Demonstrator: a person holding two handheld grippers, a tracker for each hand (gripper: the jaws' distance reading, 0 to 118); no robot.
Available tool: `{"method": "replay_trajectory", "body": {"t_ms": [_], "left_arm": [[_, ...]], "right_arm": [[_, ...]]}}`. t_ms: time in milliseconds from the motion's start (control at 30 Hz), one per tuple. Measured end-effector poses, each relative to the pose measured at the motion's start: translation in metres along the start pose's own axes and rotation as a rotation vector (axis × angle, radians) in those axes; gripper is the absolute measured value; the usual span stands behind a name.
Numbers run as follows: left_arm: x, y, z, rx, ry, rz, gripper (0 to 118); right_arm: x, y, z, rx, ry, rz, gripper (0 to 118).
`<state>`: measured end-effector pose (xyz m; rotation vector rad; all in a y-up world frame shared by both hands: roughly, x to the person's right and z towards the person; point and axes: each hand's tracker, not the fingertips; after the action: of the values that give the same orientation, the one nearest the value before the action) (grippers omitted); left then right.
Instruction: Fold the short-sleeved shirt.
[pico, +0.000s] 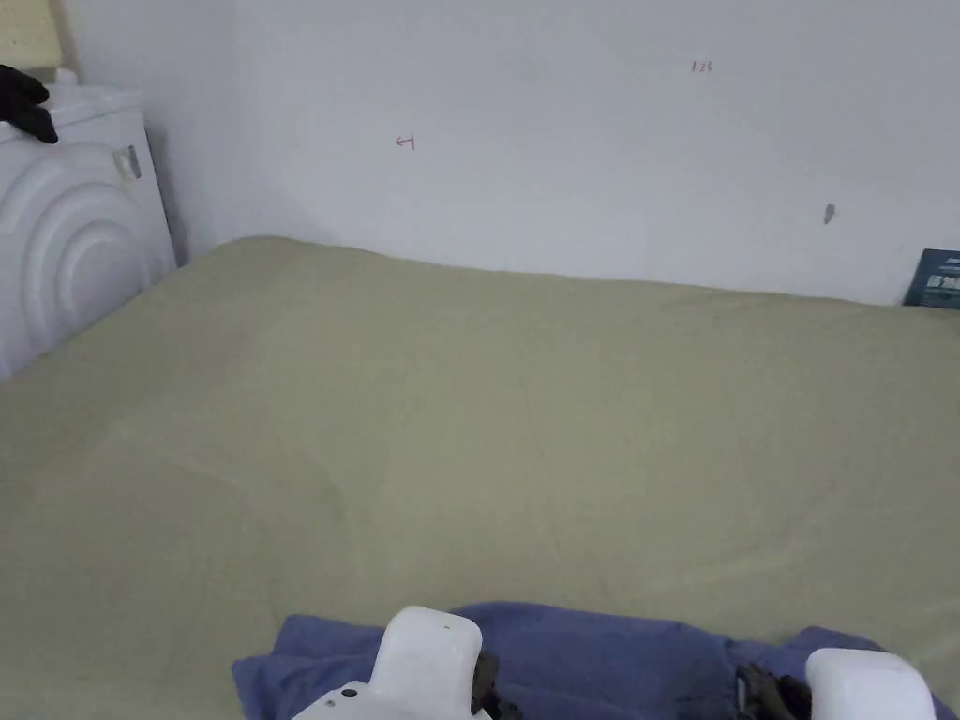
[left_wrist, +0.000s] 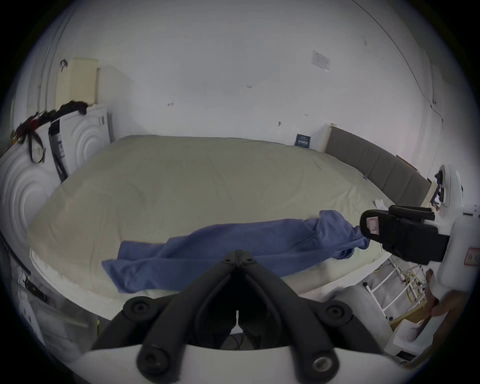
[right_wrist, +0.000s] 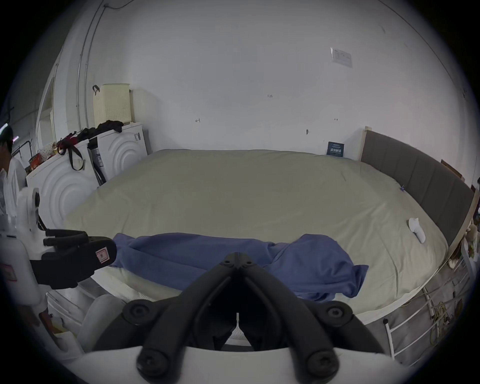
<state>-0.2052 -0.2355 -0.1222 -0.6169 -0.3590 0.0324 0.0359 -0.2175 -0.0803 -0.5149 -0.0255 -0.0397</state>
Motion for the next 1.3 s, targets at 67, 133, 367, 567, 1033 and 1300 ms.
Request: {"method": "replay_trajectory", "body": {"t_ms": [67,133,367,567,1033,1300], "left_arm": [[-0.019,0.001,-0.002,-0.02,0.008,0.065,0],[-0.048,0.004,-0.007,-0.042,0.002,0.146,0],[-0.137,0.026,-0.023,-0.108,0.111,0.308,74],[-0.191,0.016,-0.052,-0.193,0.181,0.416,111],[-0.192,-0.033,-0.093,-0.269,0.21,0.71,65],[-0.168,-0.024,-0.077,-0.241,0.274,0.528,1]], "right_arm": [[0.003,0.003,-0.002,-0.003,0.012,-0.013,1],[0.007,0.007,-0.001,0.0,0.02,-0.017,1],[0.028,0.022,-0.001,0.016,0.004,-0.039,1],[0.044,0.019,-0.017,-0.039,-0.024,-0.063,1],[0.041,0.021,-0.021,-0.085,0.045,-0.084,1],[0.04,0.014,-0.02,-0.112,0.053,-0.079,1]]}}
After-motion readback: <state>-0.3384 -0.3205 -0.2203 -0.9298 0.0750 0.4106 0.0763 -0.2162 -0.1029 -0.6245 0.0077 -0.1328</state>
